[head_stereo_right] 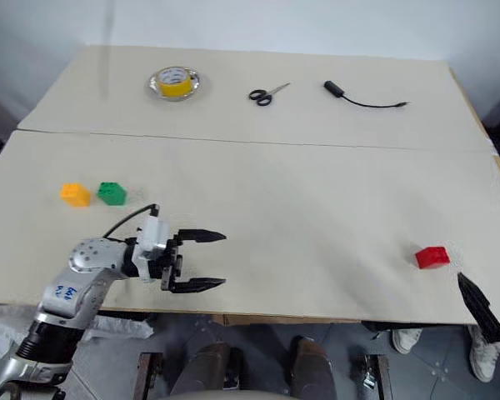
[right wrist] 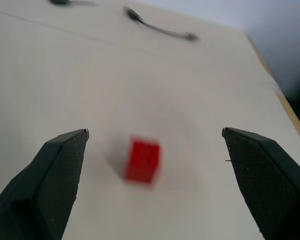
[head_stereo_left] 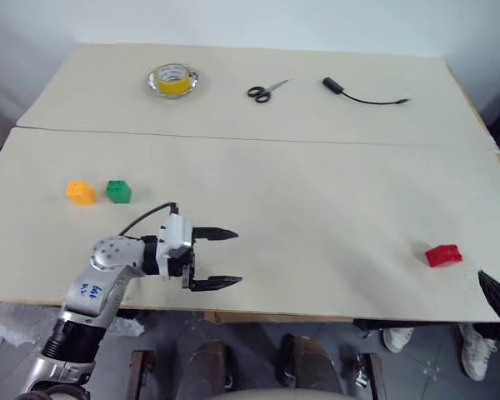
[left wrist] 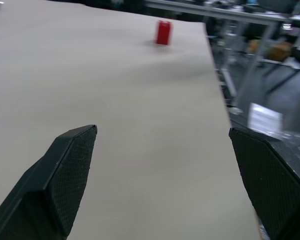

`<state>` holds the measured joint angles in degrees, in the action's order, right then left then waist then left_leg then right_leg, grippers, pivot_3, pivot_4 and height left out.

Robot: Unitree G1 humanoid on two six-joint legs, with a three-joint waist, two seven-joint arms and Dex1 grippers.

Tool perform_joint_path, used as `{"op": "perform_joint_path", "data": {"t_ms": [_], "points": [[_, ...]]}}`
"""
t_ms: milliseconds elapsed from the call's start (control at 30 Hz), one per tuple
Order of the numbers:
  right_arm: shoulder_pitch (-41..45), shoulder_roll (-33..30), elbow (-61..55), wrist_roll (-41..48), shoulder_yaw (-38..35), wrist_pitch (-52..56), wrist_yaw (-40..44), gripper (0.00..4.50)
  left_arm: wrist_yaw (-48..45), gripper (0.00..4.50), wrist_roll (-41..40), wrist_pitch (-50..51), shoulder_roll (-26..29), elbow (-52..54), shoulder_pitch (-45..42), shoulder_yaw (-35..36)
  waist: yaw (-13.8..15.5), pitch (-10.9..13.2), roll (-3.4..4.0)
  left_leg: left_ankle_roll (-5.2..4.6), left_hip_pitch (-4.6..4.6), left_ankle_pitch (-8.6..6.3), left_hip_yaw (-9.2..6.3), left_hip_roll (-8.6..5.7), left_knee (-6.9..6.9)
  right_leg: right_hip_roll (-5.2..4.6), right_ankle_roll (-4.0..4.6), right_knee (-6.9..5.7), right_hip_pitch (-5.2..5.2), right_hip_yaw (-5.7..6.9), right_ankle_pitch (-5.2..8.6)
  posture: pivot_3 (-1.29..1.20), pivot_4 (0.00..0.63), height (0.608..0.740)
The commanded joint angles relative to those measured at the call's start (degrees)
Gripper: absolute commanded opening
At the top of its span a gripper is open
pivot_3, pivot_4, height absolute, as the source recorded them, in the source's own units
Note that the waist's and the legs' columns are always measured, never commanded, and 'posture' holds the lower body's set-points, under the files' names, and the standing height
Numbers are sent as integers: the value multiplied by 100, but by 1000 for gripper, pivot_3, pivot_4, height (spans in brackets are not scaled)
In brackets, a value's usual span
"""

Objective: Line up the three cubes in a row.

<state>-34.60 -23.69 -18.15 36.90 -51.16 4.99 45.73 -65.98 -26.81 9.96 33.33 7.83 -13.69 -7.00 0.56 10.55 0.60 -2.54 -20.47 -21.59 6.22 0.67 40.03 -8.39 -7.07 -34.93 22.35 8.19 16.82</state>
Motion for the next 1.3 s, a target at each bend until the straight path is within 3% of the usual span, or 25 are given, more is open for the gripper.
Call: {"op": "perform_joint_path", "data": {"t_ms": [33, 167, 400, 733, 867, 1067, 1300], "points": [[65, -39, 63, 11, 121, -38, -92, 4479, 6, 4500, -15, -3, -69, 26, -157, 57, -60, 0, 3, 0, 12, 0, 8, 2, -4, 1, 0, -6, -1, -12, 1, 0, 150, 740], [254, -464, -132, 345, 272, 762, -378, 4479, 2, 4500, -113, 116, -85, 26, -193, 147, -99, -5, 14, 2, 32, -1, 37, 12, -10, 2, 3, -18, 7, -58, 2, 0, 150, 740], [1006, -1882, 35, 847, 575, 2834, -937, 4479, 120, 4500, -40, 36, -149, -8, -126, 293, -29, -4, 15, -3, 25, -3, 30, 13, -3, -10, 6, -11, 10, -90, 2, 0, 150, 740], [2052, -2558, 680, 204, 1666, 3647, -1036, 4479, 209, 4500, 42, -28, -179, 187, 112, 260, 86, -3, 14, -11, 13, -5, 34, 4, 2, -9, 0, -6, 12, -60, -2, 0, 150, 740], [2286, -2539, 761, 67, 1862, 3649, -931, 3572, 256, 4500, 54, -70, -146, 203, 178, 324, 80, -4, 14, -11, 13, -5, 34, 4, 1, -8, -1, -6, 12, -53, -2, 0, 150, 740], [2682, -2732, 884, -75, 2194, 3491, -396, 1517, 329, 4500, 18, -170, -9, 183, 381, 587, 70, -3, 14, -11, 13, -5, 37, 4, 3, -7, -4, -6, 12, -45, -3, 0, 150, 740], [4137, -3206, 628, -518, 3741, 2442, 1266, 1506, 563, 4500, -49, -129, 134, 241, 879, 1089, -60, -1, 14, -9, 16, -6, 42, 14, -3, -2, -4, -4, 17, -46, -4, 0, 150, 740]]}}
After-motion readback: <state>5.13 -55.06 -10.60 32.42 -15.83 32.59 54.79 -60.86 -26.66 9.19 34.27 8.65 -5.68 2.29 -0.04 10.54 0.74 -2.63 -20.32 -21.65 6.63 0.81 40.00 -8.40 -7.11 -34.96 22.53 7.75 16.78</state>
